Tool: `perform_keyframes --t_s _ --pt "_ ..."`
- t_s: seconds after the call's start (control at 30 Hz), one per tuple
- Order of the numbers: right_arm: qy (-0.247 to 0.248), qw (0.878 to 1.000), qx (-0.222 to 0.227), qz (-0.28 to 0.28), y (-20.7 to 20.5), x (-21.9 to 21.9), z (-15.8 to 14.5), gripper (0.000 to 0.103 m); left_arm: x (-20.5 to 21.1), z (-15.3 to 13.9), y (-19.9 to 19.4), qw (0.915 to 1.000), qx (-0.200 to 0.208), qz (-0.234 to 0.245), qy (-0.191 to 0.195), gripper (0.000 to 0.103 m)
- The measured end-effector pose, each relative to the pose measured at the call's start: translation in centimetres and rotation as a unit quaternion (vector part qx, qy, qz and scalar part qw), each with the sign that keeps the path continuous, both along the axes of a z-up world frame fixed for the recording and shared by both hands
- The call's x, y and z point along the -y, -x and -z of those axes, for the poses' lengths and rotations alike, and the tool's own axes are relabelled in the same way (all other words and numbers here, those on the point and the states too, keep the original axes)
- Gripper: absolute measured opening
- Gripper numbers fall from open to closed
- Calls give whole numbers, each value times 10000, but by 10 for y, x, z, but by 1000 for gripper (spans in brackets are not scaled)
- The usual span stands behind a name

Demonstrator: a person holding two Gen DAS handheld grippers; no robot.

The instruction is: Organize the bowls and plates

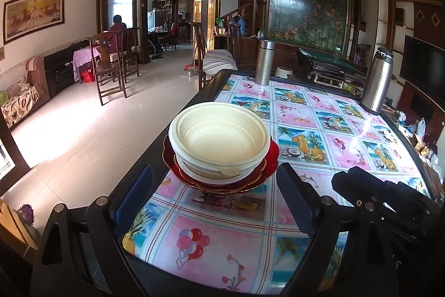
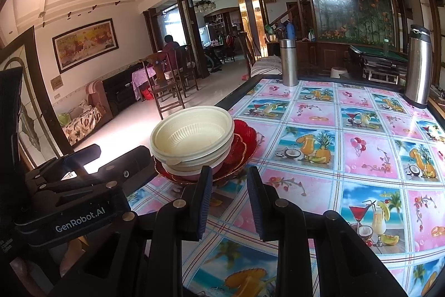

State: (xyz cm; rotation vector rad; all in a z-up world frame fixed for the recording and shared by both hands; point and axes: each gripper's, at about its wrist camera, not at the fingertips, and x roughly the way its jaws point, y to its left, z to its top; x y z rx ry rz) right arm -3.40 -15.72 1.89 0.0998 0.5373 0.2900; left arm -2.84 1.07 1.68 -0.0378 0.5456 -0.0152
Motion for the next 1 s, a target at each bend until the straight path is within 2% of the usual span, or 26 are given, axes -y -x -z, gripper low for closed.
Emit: perform_keyframes --t_s 0.17,0.23,0.3,0.5,0.63,0.7,0.87,1.0 --pt "-16 10000 51 -2 1 2 -1 30 0 0 1 9999 32 -104 -102 91" --pt "3 10000 83 -24 3 1 -1 40 0 0 1 9999 28 -117 -116 91" --pt "-6 9998 173 -101 5 -1 -2 60 -1 0 1 9998 19 -150 -89 91" --pt "64 9991 425 -69 12 -5 -6 84 -9 2 -2 9998 -64 -197 82 91" --pt "81 9988 484 46 13 -3 -6 86 -11 4 -3 9995 -111 -271 71 95" --pt "59 9984 545 139 14 -1 -6 90 -13 4 -3 9995 -112 -289 69 103" --pt "74 9967 714 381 15 6 -7 97 -20 3 -3 9991 -59 -406 135 103" --pt "48 9968 702 375 14 6 -7 97 -27 4 -4 9984 -83 -522 179 103"
